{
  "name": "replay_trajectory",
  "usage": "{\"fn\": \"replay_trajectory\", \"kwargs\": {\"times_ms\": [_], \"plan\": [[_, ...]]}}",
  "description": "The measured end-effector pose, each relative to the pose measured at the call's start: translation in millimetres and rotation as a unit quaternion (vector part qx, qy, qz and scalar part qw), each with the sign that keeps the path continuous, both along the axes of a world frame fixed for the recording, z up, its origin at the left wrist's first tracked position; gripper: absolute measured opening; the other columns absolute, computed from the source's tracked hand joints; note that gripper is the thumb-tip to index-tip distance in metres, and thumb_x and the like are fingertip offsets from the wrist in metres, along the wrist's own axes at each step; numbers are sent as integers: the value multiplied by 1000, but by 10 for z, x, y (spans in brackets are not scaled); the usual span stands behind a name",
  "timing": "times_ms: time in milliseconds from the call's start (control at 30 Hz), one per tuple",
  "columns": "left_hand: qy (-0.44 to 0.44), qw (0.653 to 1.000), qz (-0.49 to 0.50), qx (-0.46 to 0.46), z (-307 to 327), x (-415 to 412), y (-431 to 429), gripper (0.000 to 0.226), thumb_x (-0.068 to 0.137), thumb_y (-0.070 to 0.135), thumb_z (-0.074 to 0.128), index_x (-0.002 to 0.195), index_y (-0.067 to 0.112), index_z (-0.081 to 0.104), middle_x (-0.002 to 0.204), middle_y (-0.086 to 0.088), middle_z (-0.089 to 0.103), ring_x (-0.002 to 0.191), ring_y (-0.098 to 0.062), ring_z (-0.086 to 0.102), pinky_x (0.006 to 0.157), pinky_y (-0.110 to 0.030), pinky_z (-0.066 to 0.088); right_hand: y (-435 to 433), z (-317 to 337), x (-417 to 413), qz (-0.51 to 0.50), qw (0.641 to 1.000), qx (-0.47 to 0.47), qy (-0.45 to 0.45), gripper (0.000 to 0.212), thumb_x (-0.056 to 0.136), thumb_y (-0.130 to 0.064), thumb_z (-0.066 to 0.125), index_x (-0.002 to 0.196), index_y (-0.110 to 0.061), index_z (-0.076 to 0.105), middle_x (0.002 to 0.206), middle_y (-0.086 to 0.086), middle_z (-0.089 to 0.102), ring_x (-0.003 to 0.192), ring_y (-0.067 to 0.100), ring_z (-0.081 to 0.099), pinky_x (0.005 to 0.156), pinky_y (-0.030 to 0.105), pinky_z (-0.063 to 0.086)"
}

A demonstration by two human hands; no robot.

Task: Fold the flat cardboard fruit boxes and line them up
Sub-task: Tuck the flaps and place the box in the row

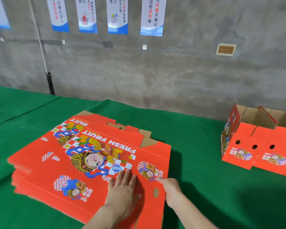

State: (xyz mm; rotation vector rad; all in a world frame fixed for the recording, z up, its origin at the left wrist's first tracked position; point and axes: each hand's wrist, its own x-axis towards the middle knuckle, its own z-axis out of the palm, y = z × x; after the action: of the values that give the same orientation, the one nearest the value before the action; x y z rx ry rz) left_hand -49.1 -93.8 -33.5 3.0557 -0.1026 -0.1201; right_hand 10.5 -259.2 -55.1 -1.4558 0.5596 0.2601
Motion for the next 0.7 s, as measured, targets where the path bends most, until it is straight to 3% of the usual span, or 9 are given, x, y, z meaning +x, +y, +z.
{"fn": "replay_trajectory", "kwargs": {"times_ms": [100,200,333,433,500,567,633,700], "plan": [[-23,997,-26,-68,68,-48,37,61,95,45,41,149,26,22,160,4,7,146,-18,9,115,-39,14,-140,32,-123,-59,998,-15,-7,8,90,-7,62,87,1,62,103,21,65,88,26,55,84,37,45],[-88,986,-23,-137,167,4,209,55,94,39,45,145,25,32,156,5,21,140,-17,23,112,-26,22,-373,80,-289,-115,993,-17,-5,11,88,-7,62,79,-4,58,86,11,59,80,25,49,91,41,42],[-159,977,63,-131,344,147,537,65,89,45,54,146,25,31,158,-3,12,143,-26,18,113,-40,23,-830,214,-584,-199,978,-25,-58,16,86,-23,68,82,-10,59,101,8,54,91,22,48,87,37,35],[-237,938,118,-222,523,283,633,79,83,37,68,147,9,30,156,-16,19,142,-35,20,113,-47,20,-1237,298,-822,-225,964,-80,-120,29,87,-43,64,91,-14,69,90,3,56,92,18,55,87,38,41],[-253,896,132,-339,715,383,603,80,81,27,73,144,1,32,146,-22,36,133,-35,36,108,-45,31,-1508,317,-989,-227,955,-111,-154,34,88,-44,62,74,-14,70,70,3,60,67,16,59,68,33,48],[-186,818,107,-533,920,434,490,59,83,16,71,134,0,46,114,-18,62,96,-23,62,79,-30,50,-1750,318,-1159,-251,943,-112,-186,37,87,-38,65,63,-10,69,62,6,63,60,17,56,59,27,45],[-97,714,63,-691,1038,415,351,24,87,8,65,109,0,62,76,-5,68,61,-18,60,53,-19,47,-1926,325,-1329,-278,929,-118,-214,32,87,-35,66,62,-17,71,57,3,61,56,15,51,51,20,40],[-51,654,21,-755,1047,351,212,8,88,4,59,91,8,65,66,2,70,55,-13,61,47,-15,48,-2073,347,-1483,-291,920,-123,-231,28,88,-33,64,66,-18,73,54,0,60,44,12,48,42,14,38]]}}
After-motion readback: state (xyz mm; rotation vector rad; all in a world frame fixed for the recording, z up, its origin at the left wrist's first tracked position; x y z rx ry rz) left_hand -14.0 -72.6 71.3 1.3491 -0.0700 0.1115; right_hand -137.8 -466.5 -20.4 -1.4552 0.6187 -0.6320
